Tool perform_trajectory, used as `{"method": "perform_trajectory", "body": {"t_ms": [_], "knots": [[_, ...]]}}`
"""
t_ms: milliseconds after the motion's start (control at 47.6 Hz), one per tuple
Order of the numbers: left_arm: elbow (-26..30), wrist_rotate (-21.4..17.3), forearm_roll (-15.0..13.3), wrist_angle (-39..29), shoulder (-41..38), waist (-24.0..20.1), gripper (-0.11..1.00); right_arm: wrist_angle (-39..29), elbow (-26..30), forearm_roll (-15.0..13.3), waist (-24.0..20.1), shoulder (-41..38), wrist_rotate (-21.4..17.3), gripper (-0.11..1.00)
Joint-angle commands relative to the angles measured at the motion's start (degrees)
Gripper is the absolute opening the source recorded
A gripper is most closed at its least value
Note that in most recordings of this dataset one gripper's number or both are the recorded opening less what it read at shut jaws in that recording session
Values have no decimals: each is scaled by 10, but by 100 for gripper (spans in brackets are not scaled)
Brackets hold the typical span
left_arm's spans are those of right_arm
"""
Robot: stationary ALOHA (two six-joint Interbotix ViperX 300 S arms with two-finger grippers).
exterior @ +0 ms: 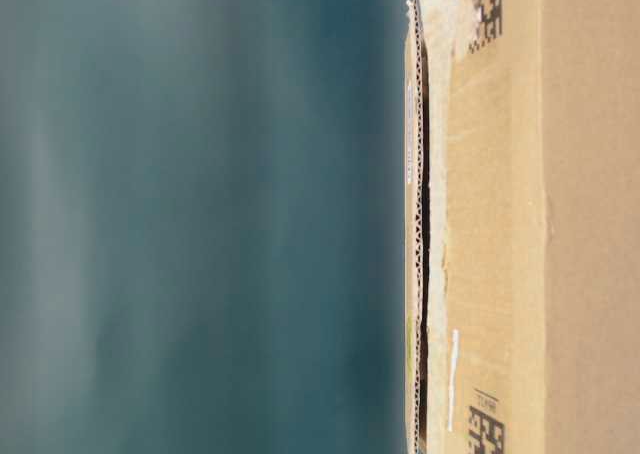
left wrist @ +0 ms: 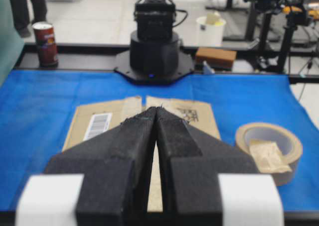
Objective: Apply tape along the seams of the closed cardboard box to seal it securely.
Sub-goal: 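Move the left gripper down to the tape strip on the tape roll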
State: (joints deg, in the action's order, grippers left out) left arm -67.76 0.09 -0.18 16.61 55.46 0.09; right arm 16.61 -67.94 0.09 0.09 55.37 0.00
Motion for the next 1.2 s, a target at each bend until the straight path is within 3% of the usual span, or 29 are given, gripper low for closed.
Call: {"method": "perform_trajectory", "body": {"t_ms": [0,126,210,336,546,630,672,903,945,1050,1176], "knots": [[11,-12,-4,5,-11,-1,0,8,20,2,2,-4,-4,-1],[13,-47,-4,30,-25,16,0,11,24,2,1,-4,-4,-1],[14,-125,-4,82,-51,43,0,12,24,2,2,-4,-4,-1],[29,-175,-4,161,-113,76,0,23,25,2,1,-7,-4,-1],[84,-323,-4,192,-256,120,1,34,29,2,2,-10,2,-1],[127,-390,-5,187,-329,139,3,35,32,1,2,-10,4,-1],[149,-417,-7,180,-357,147,10,35,34,0,2,-10,4,-1],[253,-564,-11,65,-490,160,72,33,35,-1,1,-11,6,-1],[269,-587,-11,40,-512,160,73,33,34,-2,2,-11,7,-1],[316,-631,-12,-5,-566,171,62,31,34,-4,2,-11,8,-1],[364,-660,-12,-34,-620,178,62,29,33,-4,2,-11,9,-1]]}}
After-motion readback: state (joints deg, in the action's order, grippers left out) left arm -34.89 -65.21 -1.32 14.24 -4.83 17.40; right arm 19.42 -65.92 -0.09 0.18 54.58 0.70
